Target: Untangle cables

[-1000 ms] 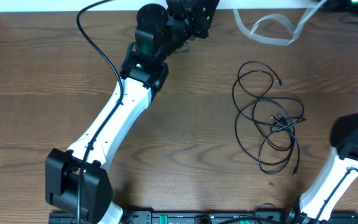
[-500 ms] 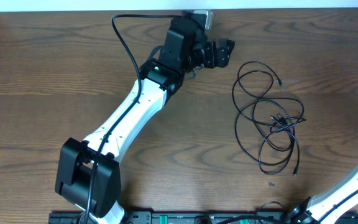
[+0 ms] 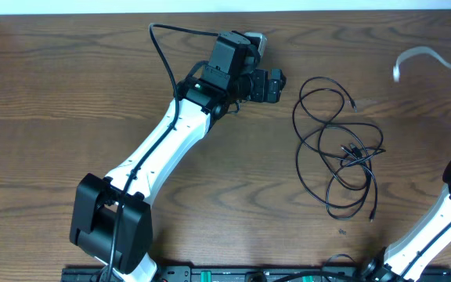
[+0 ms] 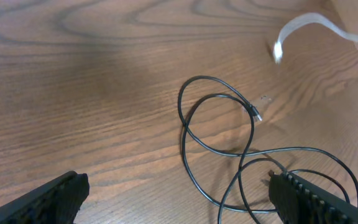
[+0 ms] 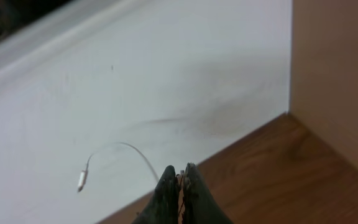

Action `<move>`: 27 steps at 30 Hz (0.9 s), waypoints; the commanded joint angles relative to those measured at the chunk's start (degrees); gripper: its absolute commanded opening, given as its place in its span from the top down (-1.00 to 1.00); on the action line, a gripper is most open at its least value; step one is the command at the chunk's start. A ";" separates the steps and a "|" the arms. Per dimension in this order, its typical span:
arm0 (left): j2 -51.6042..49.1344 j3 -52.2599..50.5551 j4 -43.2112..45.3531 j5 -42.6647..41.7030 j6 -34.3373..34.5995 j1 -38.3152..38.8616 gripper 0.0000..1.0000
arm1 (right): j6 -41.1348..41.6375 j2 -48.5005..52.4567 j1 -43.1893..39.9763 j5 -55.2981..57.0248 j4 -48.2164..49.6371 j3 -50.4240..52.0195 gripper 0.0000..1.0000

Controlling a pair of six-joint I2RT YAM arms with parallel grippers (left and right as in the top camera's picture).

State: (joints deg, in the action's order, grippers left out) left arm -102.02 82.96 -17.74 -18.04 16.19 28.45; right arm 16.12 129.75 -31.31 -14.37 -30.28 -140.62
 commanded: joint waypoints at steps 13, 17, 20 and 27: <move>0.22 0.52 -0.31 0.09 -1.16 0.81 -0.96 | -6.67 14.47 0.26 13.20 -14.64 -1.20 -0.99; 0.22 0.52 -0.50 0.09 -1.16 0.90 -0.96 | -7.06 13.22 -0.37 13.29 -23.82 -1.25 -0.99; 0.22 0.52 -1.62 -0.61 -1.18 0.90 -0.96 | -7.69 12.96 -0.63 13.38 -31.28 -1.53 -0.99; 0.22 0.52 -4.68 -0.74 -1.18 0.90 -0.96 | -8.50 12.92 -0.61 19.10 -51.04 -2.01 -0.98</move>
State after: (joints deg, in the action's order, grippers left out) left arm -102.02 82.96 -22.04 -18.11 16.16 29.28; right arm 8.47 145.23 -31.92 -0.10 -79.44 -141.53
